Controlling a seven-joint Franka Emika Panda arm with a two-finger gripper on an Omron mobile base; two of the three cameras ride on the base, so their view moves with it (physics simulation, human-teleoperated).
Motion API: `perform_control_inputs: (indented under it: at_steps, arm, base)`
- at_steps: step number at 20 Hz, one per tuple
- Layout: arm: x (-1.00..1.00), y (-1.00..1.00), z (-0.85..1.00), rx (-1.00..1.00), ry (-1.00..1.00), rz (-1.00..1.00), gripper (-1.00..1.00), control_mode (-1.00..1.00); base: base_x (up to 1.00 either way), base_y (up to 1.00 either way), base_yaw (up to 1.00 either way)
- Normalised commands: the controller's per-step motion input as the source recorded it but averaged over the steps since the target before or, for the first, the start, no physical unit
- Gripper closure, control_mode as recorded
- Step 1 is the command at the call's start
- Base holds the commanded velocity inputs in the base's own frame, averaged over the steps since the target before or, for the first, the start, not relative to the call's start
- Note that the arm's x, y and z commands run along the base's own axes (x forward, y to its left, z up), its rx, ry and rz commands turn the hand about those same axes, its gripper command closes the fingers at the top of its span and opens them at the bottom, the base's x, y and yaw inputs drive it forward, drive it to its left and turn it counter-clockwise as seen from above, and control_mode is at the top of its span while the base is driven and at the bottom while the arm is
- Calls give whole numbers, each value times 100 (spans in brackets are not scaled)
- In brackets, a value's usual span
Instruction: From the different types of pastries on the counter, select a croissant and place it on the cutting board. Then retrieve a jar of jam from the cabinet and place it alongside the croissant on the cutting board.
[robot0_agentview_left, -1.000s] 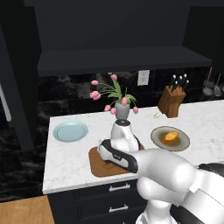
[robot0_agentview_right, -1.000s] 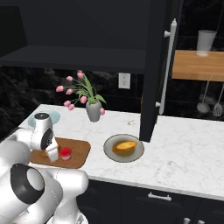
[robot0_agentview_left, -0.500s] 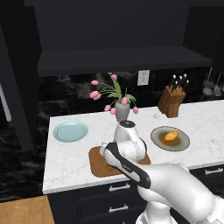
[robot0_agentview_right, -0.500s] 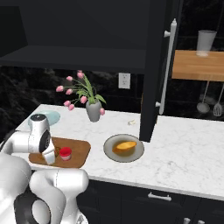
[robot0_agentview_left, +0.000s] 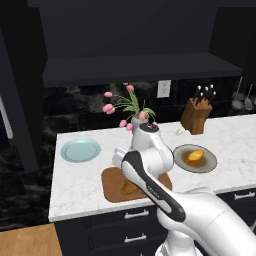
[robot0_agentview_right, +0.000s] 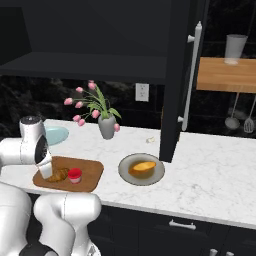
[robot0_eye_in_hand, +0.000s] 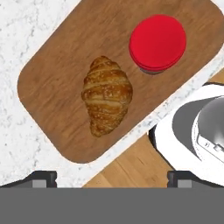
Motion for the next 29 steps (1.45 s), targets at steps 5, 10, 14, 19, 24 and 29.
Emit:
perform_control_inputs:
  at_steps: [5,10,14,19,24,29]
  arm:
    - [-52,-9,57,0,3,0,-100,-100]
    - [-100,-32,-22,0,-3,0,-100,-100]
    - [-100,-42,-26,0,-13,0,-100,-100]
    - [-100,-37,-20,1,-15,0,-100,-100]
    - [-100,-29,-11,2,-14,0,-100,-100]
    - [-100,-31,-4,8,-15,0,-100,-100]
  base:
    - [0,0,0]
    - [0,0,0]
    - [0,0,0]
    - [0,0,0]
    - [0,0,0]
    - [0,0,0]
